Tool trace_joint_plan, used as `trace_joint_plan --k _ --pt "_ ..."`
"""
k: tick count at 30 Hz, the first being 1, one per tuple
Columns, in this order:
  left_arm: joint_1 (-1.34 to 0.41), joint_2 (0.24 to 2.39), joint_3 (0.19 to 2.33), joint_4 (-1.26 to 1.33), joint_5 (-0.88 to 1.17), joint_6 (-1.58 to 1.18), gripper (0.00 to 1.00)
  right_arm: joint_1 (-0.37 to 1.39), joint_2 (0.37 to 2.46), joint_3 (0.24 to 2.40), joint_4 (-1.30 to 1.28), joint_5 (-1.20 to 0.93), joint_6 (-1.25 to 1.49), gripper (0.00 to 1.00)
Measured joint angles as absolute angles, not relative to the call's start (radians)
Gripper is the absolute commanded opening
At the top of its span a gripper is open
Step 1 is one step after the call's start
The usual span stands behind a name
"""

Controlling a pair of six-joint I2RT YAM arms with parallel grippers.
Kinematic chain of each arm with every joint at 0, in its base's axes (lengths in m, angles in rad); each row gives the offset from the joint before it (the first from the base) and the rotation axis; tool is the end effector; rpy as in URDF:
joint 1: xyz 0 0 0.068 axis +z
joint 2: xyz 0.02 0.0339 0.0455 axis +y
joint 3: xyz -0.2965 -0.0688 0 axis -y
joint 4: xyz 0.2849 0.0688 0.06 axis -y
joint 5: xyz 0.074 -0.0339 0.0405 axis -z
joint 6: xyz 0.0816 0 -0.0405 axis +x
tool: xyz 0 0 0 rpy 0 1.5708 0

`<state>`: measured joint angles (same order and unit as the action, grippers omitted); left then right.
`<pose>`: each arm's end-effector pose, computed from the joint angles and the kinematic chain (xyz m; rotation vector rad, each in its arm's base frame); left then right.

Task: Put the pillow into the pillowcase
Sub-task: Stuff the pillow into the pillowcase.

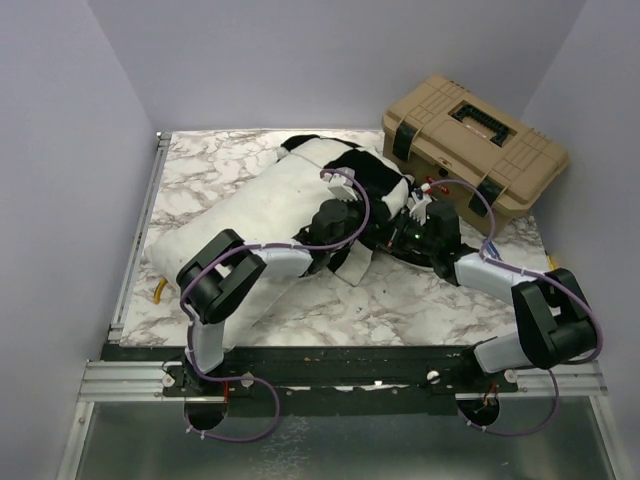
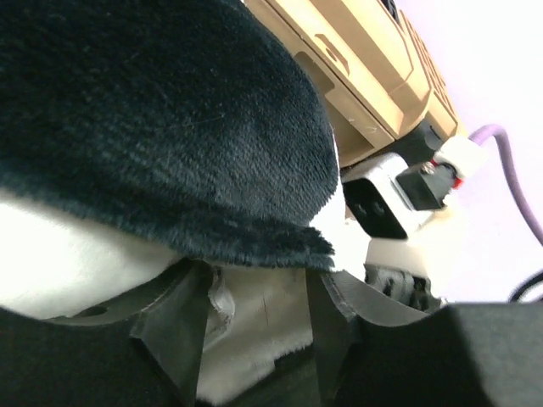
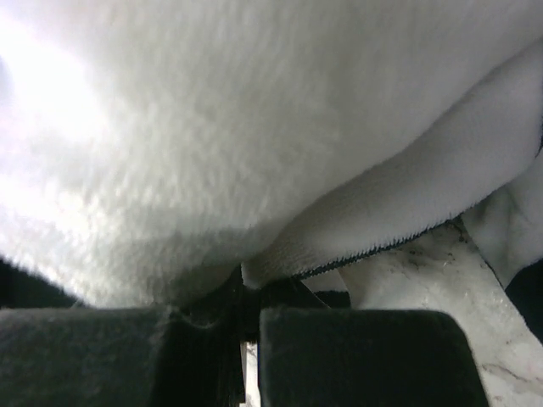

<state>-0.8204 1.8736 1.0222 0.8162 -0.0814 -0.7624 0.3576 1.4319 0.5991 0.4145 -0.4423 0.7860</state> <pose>0.3434 -0.3586 0.2163 -0.0178 1.7332 -1.1398 0.3157 0.1552 0.1767 0.1481 2.1390 1.1472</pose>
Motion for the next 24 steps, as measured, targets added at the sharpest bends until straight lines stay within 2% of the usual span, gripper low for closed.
trace_joint_plan --k 3,6,10,17,24 --pt "-0.82 1.943 1.087 0.837 -0.082 -0.765 0.24 0.357 1.412 0.598 0.377 -0.456 0.772 0.0" --pt "-0.82 2.026 1.162 0.861 -0.082 -0.77 0.0 0.352 1.343 0.594 0.32 -0.463 0.747 0.0" --pt "-0.821 2.114 1.225 0.945 -0.081 -0.759 0.0 0.345 1.209 0.593 0.228 -0.47 0.709 0.0" --pt "-0.836 2.119 1.202 1.137 -0.207 -0.629 0.0 0.345 0.963 0.548 0.121 -0.585 0.7 0.0" --pt "-0.849 2.119 1.18 1.165 -0.262 -0.514 0.0 0.376 0.934 0.476 0.078 -0.704 0.645 0.0"
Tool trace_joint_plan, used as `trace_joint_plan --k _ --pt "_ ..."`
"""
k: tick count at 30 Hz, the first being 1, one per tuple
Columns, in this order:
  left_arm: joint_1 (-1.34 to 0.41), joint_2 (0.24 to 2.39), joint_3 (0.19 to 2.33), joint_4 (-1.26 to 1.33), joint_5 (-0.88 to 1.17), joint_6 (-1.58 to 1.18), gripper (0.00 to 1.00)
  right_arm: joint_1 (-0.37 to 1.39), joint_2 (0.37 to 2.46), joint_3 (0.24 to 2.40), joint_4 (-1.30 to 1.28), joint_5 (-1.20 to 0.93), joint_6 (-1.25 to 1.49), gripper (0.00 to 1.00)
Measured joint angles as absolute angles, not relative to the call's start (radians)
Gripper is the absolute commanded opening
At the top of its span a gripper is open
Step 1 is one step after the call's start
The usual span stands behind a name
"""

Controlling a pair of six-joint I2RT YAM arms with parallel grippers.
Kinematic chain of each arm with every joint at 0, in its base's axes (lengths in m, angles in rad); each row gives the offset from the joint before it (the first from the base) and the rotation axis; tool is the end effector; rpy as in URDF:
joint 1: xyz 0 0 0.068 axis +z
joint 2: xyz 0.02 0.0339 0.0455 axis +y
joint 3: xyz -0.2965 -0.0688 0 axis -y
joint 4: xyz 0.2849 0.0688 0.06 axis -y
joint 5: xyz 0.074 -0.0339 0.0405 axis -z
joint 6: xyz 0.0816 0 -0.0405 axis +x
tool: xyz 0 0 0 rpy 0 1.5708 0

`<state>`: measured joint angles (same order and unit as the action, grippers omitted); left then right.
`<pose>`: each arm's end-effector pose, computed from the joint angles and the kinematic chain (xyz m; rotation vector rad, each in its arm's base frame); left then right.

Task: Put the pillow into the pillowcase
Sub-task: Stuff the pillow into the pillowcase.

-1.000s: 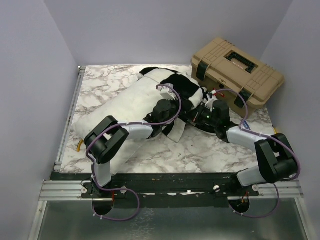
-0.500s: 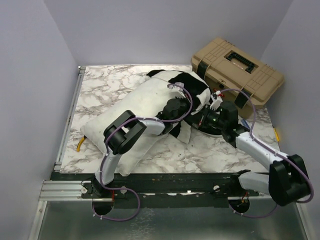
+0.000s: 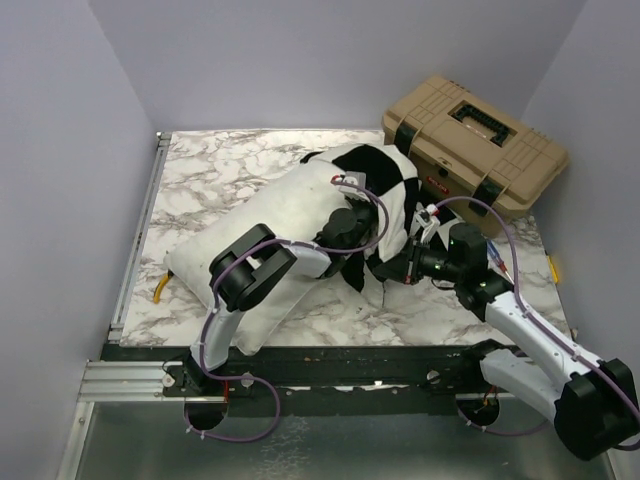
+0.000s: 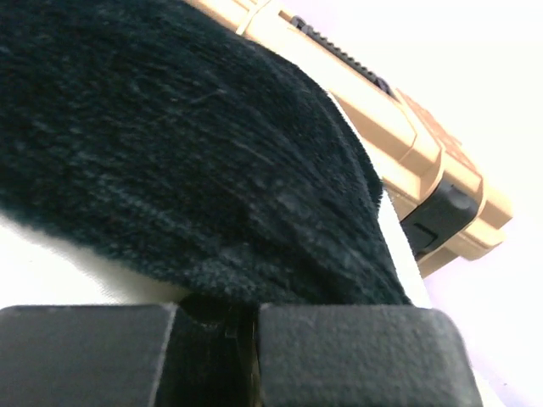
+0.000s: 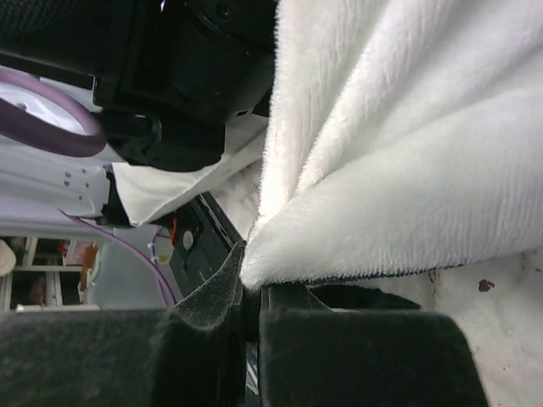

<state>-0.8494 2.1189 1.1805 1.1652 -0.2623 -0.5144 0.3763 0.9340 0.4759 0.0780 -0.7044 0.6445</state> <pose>0.3726 -0.3916 0.2066 0.0045 1.4192 -0.9659 0.2151 0.1418 0.2292 -0.2308 2.0925 1.3310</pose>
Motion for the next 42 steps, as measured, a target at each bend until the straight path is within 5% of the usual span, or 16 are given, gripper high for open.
trace_joint_plan --k 2,6,11,14,18,20,26,31,34,42 --pt "-0.857 2.119 1.153 1.173 -0.282 -0.507 0.0 0.39 0.926 0.48 0.021 -0.705 0.594 0.03" --pt "-0.863 2.11 1.085 1.191 -0.302 -0.511 0.0 0.401 0.906 0.529 -0.167 -0.663 0.506 0.55" --pt "-0.847 2.059 0.975 1.168 -0.321 -0.512 0.0 0.431 0.863 0.658 -0.382 -0.588 0.471 0.83" --pt "-0.847 2.001 0.916 1.156 -0.325 -0.512 0.0 0.432 0.875 0.781 -0.459 -0.484 0.471 0.86" --pt "-0.868 1.878 0.833 1.124 -0.331 -0.527 0.47 0.432 0.953 0.968 -0.472 -0.372 0.463 0.88" --pt "-0.872 1.847 0.816 1.096 -0.328 -0.55 0.59 0.432 1.012 1.044 -0.472 -0.338 0.448 0.89" --pt "-0.893 1.605 0.773 0.786 -0.333 -0.672 0.66 0.432 1.225 1.215 -0.477 -0.273 0.394 0.9" --pt "-0.905 1.409 0.88 0.25 -0.409 -0.784 0.68 0.434 1.357 1.318 -0.488 -0.25 0.352 0.9" --pt "-0.905 1.327 0.93 0.012 -0.442 -0.814 0.88 0.455 1.415 1.357 -0.497 -0.217 0.324 0.9" --pt "-0.905 1.203 1.002 -0.393 -0.526 -0.791 0.88 0.592 1.513 1.472 -0.529 -0.079 0.255 0.85"
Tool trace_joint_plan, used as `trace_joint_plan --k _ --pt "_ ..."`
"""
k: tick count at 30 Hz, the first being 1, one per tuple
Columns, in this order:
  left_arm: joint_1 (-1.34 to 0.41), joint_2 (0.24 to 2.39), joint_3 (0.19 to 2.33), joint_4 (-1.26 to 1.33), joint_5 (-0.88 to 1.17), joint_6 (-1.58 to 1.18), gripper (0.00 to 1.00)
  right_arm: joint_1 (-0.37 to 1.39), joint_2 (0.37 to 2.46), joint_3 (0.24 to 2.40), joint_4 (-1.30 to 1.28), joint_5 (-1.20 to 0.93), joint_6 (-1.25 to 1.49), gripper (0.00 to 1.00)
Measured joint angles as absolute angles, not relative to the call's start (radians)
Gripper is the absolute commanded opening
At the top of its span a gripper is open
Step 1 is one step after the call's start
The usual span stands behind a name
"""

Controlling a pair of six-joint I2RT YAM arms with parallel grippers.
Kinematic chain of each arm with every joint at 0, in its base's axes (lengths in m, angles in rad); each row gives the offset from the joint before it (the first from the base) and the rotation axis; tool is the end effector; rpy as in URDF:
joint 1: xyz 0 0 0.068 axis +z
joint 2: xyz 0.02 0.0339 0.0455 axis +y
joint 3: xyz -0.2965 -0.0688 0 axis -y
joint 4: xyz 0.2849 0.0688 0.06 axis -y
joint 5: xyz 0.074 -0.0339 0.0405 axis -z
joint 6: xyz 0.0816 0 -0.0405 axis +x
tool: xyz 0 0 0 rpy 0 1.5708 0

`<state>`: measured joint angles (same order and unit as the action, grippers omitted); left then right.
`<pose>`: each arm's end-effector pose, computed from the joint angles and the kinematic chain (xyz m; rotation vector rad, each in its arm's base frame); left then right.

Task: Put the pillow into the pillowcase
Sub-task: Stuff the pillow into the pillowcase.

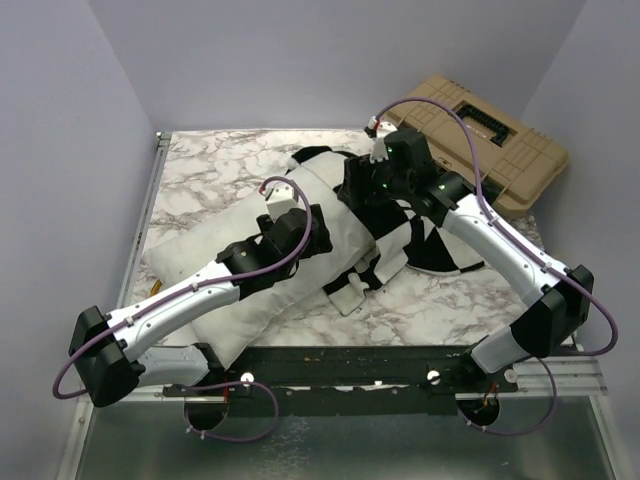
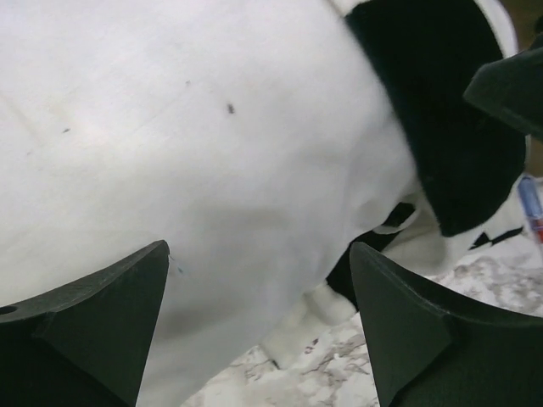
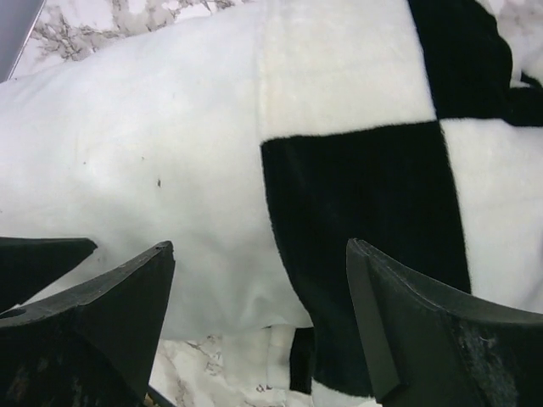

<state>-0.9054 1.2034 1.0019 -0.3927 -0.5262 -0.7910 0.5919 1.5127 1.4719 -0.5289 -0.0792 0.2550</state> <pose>0.2325 -0.2299 0.3110 -0.1789 2.1016 -0.4600 0.3455 0.2401 0.3740 -0.4148 2.1553 0.5725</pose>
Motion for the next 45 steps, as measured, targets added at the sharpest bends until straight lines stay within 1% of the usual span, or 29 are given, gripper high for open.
trace_joint_plan --k 3,8,11,12,13,14,16,18,20,21,24,25,30,35,39,41,45 --pt "-0.905 1.197 1.004 -0.469 -0.548 -0.784 0.87 0.639 1.541 1.511 -0.534 -0.003 0.226 0.82" --pt "-0.903 1.205 1.004 -0.521 -0.548 -0.791 0.84 0.694 1.617 1.523 -0.554 0.145 0.192 0.79" --pt "-0.891 1.221 0.999 -0.522 -0.54 -0.802 0.79 0.702 1.682 1.52 -0.565 0.212 0.181 0.72" --pt "-0.885 1.225 0.993 -0.521 -0.536 -0.804 0.75 0.702 1.705 1.52 -0.571 0.237 0.182 0.67" --pt "-0.876 1.231 0.983 -0.517 -0.524 -0.805 0.71 0.702 1.728 1.52 -0.577 0.263 0.182 0.57" --pt "-0.871 1.235 0.973 -0.516 -0.516 -0.807 0.67 0.703 1.748 1.521 -0.582 0.284 0.183 0.44" --pt "-0.863 1.244 0.95 -0.509 -0.505 -0.807 0.57 0.704 1.773 1.521 -0.593 0.317 0.18 0.29" --pt "-0.856 1.255 0.924 -0.499 -0.503 -0.807 0.48 0.705 1.776 1.521 -0.604 0.337 0.185 0.16" --pt "-0.852 1.266 0.899 -0.485 -0.503 -0.807 0.34 0.705 1.769 1.528 -0.609 0.344 0.192 0.04" --pt "-0.85 1.272 0.887 -0.474 -0.504 -0.805 0.26 0.705 1.763 1.53 -0.611 0.343 0.194 0.01" --pt "-0.85 1.281 0.863 -0.449 -0.51 -0.802 0.02 0.705 1.731 1.531 -0.63 0.329 0.205 0.0" --pt "-0.85 1.285 0.855 -0.44 -0.514 -0.801 0.0 0.705 1.716 1.531 -0.635 0.318 0.21 0.0" --pt "-0.846 1.315 0.844 -0.393 -0.523 -0.79 0.0 0.698 1.579 1.515 -0.638 0.171 0.236 0.0" --pt "-0.846 1.351 0.845 -0.315 -0.521 -0.757 0.0 0.683 1.447 1.444 -0.585 -0.118 0.308 0.0" --pt "-0.846 1.348 0.848 -0.206 -0.508 -0.739 0.0 0.683 1.431 1.359 -0.476 -0.378 0.419 0.0" --pt "-0.844 1.34 0.853 -0.158 -0.507 -0.735 0.0 0.681 1.431 1.288 -0.379 -0.498 0.498 0.0" --pt "-0.844 1.293 0.864 -0.093 -0.51 -0.719 0.0 0.681 1.431 1.172 -0.244 -0.603 0.618 0.0"
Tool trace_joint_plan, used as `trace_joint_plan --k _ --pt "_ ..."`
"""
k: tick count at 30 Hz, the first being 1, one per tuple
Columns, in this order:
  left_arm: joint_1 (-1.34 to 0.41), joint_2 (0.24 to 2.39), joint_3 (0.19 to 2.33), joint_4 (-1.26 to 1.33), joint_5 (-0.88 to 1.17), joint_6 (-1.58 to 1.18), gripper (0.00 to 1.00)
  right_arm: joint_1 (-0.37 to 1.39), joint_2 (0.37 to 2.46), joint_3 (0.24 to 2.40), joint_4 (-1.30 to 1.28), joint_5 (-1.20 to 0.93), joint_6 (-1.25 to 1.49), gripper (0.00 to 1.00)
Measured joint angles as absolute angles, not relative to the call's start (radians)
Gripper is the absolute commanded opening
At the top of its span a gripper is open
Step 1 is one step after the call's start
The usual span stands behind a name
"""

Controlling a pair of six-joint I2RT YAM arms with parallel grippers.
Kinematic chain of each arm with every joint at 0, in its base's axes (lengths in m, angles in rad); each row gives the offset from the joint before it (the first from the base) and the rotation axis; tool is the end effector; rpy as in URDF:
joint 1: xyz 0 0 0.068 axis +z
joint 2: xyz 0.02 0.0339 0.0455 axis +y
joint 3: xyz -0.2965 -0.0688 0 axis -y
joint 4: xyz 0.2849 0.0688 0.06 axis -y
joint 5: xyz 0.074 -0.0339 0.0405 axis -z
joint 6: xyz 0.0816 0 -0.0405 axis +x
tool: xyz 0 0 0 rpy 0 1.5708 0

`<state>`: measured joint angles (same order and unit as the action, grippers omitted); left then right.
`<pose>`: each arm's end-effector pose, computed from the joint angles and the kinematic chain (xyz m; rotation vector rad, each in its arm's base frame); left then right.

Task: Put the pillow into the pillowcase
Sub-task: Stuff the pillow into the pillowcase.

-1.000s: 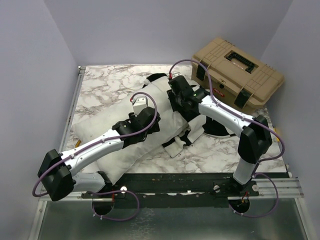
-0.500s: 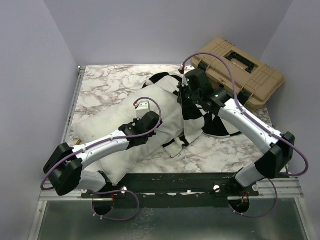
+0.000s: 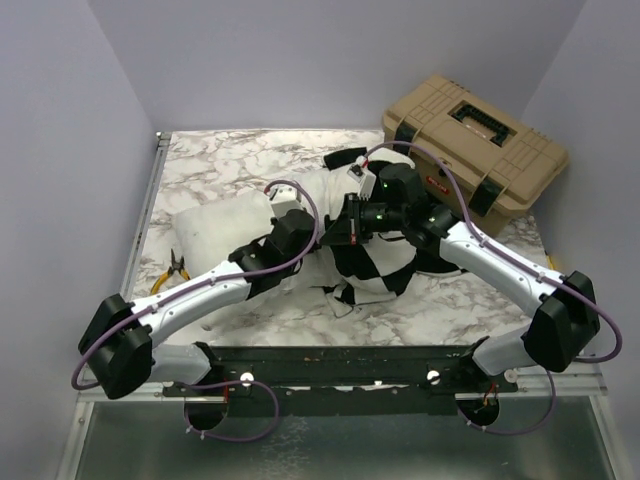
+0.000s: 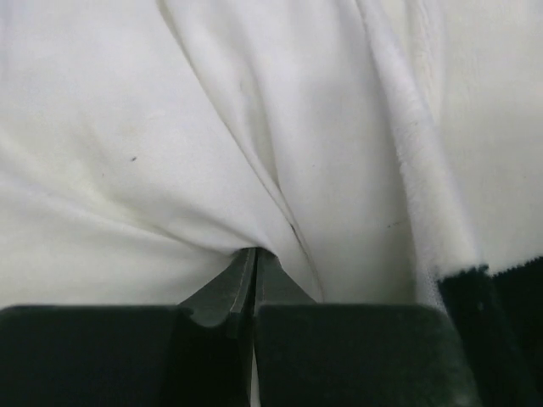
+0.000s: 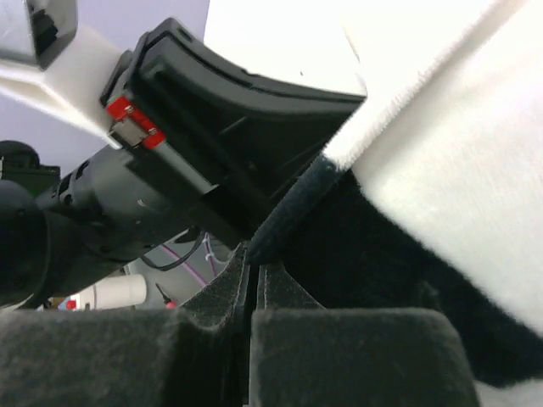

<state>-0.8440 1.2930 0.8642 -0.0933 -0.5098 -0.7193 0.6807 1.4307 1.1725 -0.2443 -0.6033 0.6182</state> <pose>0.2614 -0.2341 0.2623 -0.1787 2.0431 -0.4512 0.2764 0.2834 0.3244 -0.4859 2.2440 1.3673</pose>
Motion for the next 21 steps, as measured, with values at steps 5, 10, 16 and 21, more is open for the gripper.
trace_joint_plan --k 5,10,16,21 --pt "-0.842 1.214 0.87 -0.135 -0.524 -0.685 0.54 0.679 1.437 1.172 -0.253 -0.558 0.638 0.0" --pt "-0.842 1.061 0.919 -0.274 -0.527 -0.683 0.71 0.682 1.473 1.179 -0.336 -0.476 0.637 0.0" --pt "-0.842 0.919 0.907 -0.358 -0.334 -0.786 0.52 0.678 1.476 1.231 -0.368 -0.458 0.652 0.0" --pt "-0.842 0.918 0.739 -0.252 -0.157 -0.868 0.33 0.673 1.455 1.239 -0.358 -0.477 0.689 0.0"
